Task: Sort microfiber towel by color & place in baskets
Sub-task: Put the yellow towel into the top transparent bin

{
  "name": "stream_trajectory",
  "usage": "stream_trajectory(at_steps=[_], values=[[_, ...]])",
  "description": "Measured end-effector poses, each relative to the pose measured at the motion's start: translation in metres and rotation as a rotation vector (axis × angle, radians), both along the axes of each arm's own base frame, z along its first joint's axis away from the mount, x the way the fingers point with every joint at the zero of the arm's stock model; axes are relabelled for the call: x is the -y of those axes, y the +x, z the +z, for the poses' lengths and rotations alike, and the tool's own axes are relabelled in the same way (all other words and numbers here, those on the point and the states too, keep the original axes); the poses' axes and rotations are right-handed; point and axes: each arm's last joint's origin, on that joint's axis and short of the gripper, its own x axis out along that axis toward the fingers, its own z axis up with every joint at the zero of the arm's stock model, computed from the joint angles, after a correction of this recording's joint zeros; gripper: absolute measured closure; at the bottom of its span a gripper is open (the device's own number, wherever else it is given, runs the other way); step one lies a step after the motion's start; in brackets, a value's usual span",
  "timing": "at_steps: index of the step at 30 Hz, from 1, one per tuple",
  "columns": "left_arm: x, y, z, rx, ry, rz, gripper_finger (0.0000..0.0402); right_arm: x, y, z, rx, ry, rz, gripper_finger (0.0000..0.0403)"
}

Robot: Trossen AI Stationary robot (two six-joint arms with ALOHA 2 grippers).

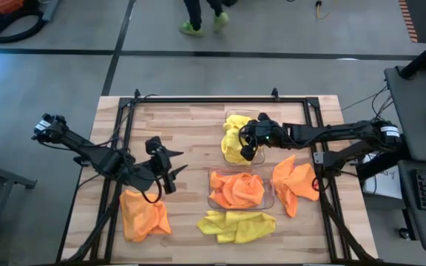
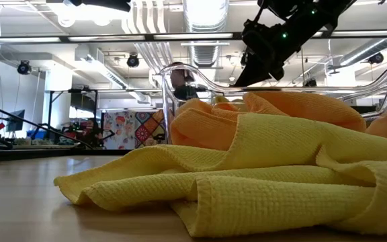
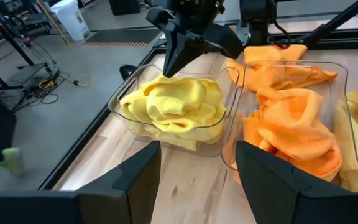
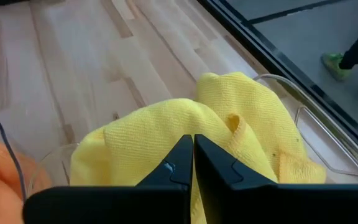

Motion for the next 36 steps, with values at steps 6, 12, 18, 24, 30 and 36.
stream_trajectory(at_steps=[6,12,18,24,30,36], values=[[0.001,0.002,-0.002,-0.007,0.002,0.001,0.0210,0.000,-0.002,0.000,-0.011,0.007,-0.004,0.0394],[0.002,0.003,-0.003,-0.008,0.002,0.001,0.0210,0.000,-0.002,0.001,-0.002,0.024,-0.017,0.0393],[0.002,0.003,-0.003,-0.004,0.000,0.001,0.0210,-0.001,-0.008,0.002,-0.009,0.073,-0.058,0.0364],[0.001,0.004,-0.002,0.003,-0.002,0.004,0.0210,0.000,-0.003,0.004,0.027,0.046,-0.041,0.0316],[0.001,0.004,-0.002,0.001,0.004,0.003,0.0210,0.003,0.015,-0.003,0.066,-0.045,0.019,0.0300],[0.001,0.004,-0.002,-0.009,0.021,-0.005,0.0210,0.007,0.024,-0.026,-0.020,-0.032,0.015,0.0319]])
